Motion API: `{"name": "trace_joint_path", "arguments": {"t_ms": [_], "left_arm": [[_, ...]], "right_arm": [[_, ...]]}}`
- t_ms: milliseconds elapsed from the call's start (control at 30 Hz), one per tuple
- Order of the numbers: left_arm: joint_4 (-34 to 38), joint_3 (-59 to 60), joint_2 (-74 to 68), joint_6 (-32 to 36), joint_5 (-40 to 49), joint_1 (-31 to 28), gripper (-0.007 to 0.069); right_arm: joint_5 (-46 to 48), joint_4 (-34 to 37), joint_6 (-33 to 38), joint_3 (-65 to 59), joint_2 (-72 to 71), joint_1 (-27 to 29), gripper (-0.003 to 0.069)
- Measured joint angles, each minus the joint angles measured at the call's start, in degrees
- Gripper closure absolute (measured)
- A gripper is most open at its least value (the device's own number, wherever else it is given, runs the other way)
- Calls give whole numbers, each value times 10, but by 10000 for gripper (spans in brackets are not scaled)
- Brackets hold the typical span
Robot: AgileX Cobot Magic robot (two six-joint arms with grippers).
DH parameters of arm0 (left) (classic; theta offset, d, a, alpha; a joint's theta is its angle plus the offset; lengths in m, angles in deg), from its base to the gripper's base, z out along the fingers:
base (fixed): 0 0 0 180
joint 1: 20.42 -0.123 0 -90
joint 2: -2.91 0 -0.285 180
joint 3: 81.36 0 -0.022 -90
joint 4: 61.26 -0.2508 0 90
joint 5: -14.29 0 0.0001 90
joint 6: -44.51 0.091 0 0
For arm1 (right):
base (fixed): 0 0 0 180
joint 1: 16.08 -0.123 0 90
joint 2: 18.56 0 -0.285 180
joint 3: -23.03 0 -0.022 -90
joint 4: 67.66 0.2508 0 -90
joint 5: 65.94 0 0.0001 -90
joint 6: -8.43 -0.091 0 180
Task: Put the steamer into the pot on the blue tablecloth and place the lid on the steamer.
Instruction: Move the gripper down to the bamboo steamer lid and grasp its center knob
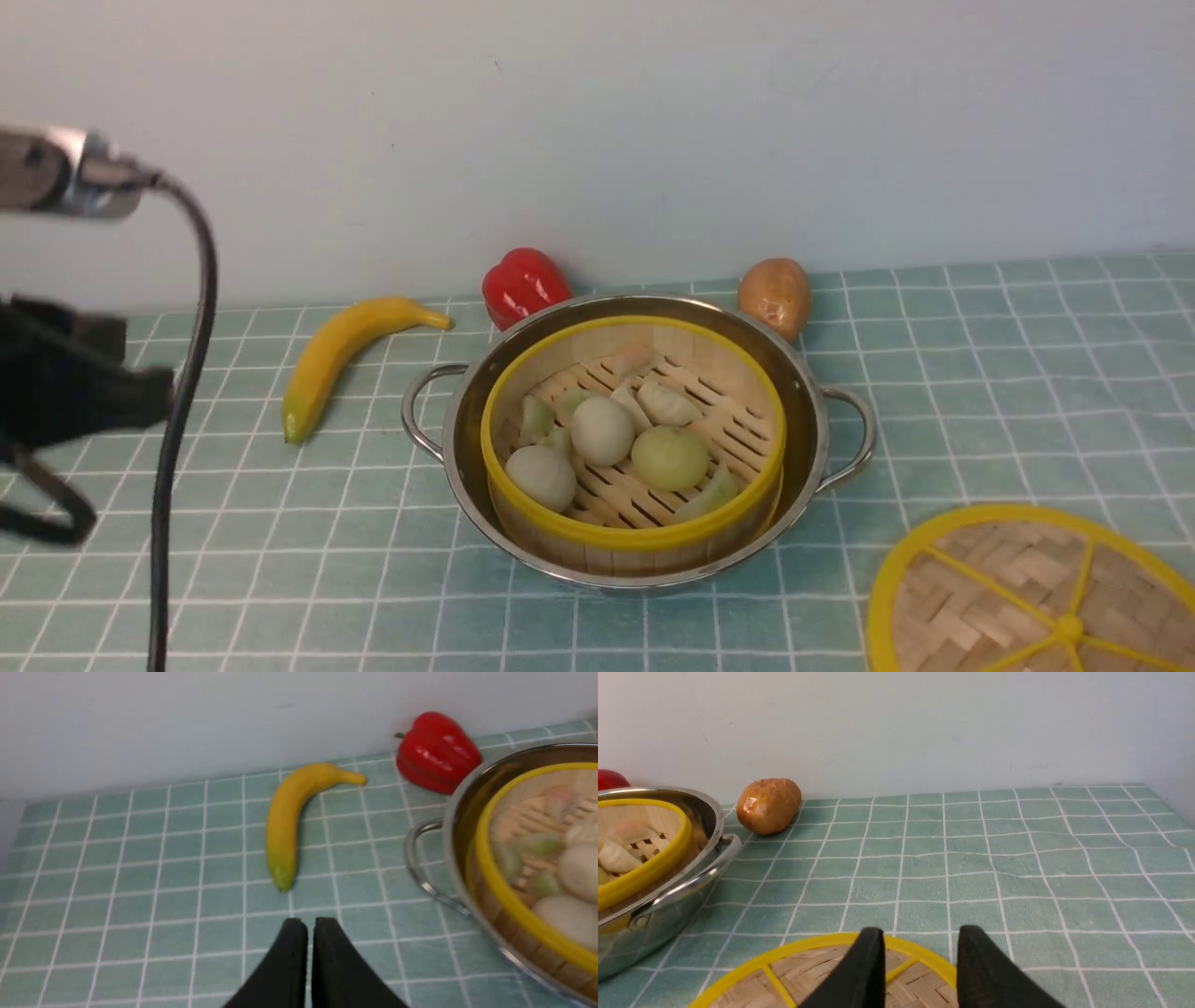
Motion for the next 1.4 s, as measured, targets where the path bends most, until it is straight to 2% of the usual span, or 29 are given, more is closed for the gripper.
{"name": "trace_joint_path", "arguments": {"t_ms": [133, 333, 467, 800, 1400], "left_arm": [[-2, 163, 120, 5, -78, -48, 602], [-20, 322, 292, 5, -122, -57, 592], [-23, 382, 368, 5, -124, -57, 592], [-23, 405, 477, 5, -102, -57, 581], [-24, 405, 484, 1, -95, -57, 550]], "right_arm": [[0, 0, 0, 0, 0, 0, 419], [0, 0, 0, 0, 0, 0, 419], [0, 0, 0, 0, 0, 0, 419], [0, 0, 0, 0, 0, 0, 419], [0, 1, 0, 0, 0, 0, 419]]}}
